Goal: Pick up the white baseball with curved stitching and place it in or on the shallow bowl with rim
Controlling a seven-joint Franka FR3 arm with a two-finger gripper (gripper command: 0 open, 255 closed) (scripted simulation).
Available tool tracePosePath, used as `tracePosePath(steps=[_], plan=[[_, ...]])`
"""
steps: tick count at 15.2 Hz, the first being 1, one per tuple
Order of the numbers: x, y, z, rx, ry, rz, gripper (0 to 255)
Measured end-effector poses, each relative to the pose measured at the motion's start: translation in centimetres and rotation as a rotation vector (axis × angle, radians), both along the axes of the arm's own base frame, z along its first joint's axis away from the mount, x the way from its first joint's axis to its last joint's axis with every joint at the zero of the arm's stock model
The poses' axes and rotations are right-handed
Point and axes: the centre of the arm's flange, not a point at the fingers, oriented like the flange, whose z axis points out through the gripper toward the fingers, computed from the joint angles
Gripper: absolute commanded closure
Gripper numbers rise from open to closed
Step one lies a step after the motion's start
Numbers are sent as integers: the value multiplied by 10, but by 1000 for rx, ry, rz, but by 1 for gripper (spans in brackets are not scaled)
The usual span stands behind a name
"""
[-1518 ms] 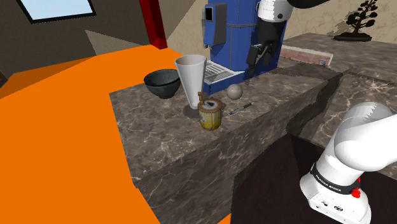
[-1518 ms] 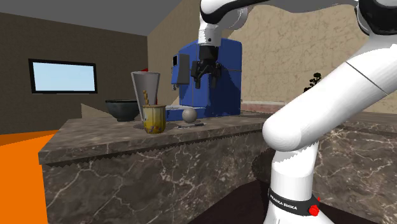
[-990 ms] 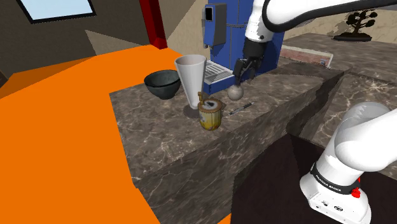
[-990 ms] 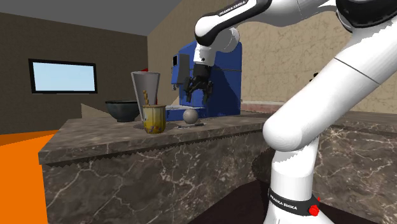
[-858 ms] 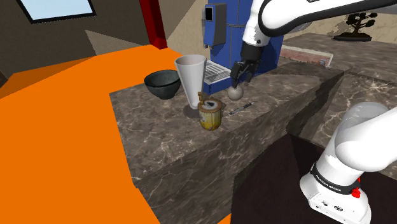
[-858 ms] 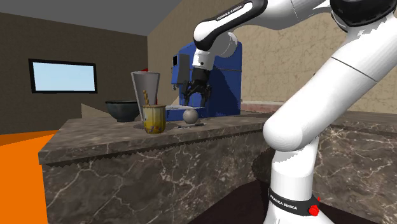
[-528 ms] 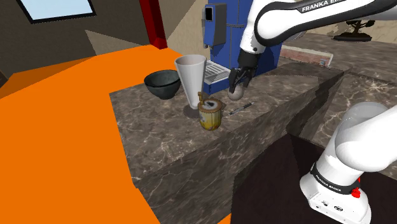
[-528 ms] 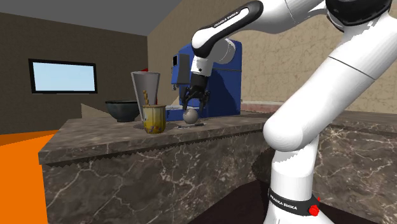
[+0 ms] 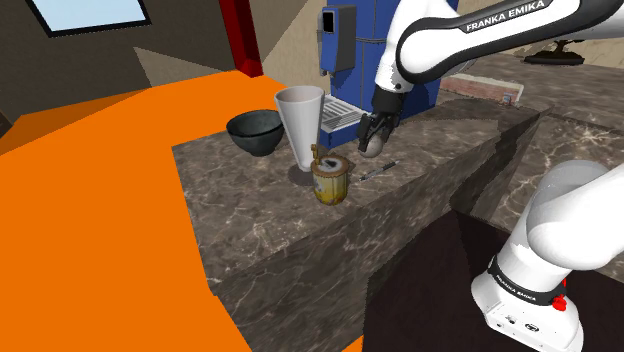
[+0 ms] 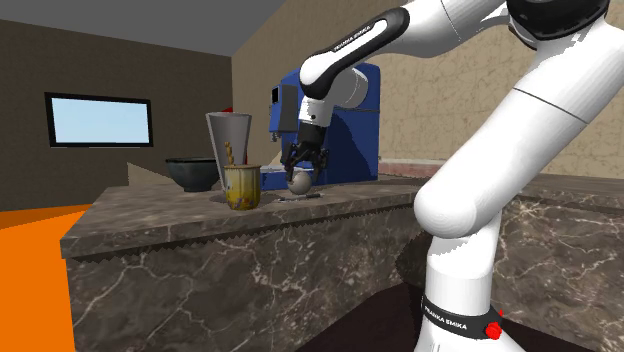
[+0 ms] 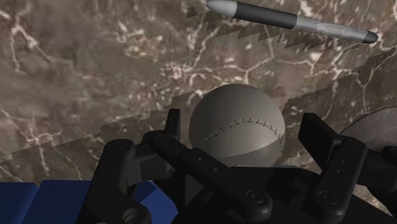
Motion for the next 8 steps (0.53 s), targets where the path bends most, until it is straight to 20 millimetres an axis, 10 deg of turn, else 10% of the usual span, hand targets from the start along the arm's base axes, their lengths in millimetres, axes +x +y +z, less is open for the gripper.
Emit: tracePosePath(steps=[1, 2, 8], plan=[[0, 0, 0, 0, 0, 0, 0], [0, 0, 0, 0, 0, 0, 255], [0, 0, 0, 0, 0, 0, 255]])
